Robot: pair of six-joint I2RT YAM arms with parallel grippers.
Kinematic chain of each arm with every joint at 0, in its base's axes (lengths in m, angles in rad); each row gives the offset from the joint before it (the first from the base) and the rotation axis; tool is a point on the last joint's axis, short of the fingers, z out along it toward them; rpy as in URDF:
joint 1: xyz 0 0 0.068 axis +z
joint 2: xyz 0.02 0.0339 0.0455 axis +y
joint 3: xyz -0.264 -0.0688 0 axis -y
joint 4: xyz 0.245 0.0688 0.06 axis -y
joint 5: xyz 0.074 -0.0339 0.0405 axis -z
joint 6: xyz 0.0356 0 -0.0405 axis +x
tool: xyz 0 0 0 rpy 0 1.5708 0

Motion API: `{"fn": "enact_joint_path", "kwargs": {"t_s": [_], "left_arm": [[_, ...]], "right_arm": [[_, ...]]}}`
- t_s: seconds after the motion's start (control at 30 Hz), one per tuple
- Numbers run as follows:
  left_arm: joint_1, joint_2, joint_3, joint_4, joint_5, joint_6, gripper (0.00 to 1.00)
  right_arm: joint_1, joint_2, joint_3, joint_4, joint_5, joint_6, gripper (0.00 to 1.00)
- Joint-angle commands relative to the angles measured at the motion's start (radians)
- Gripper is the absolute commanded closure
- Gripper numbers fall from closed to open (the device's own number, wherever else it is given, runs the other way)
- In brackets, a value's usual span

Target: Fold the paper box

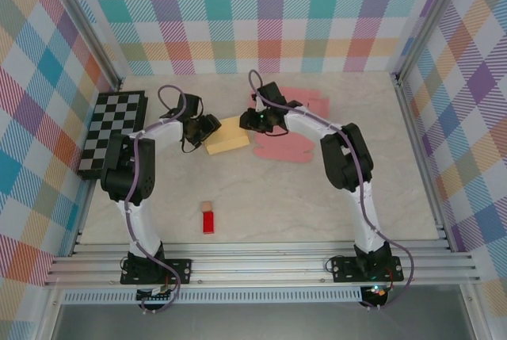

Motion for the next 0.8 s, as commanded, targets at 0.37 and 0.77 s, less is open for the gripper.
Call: {"fn": "enact_joint_path", "kwargs": {"t_s": [0.37, 0.77], "left_arm": [[0.102, 0.181, 0.258, -0.061, -0.051, 0.134, 0.31], [0.135, 0.145, 0.286, -0.021, -0.147, 0.211, 0.22]], "right_arm": [[0.052, 0.161, 0.271, -0.062, 0.048, -0.053, 0.57], [-0.047, 0.024, 0.173, -0.236, 0.185, -0.168, 0.46]]}}
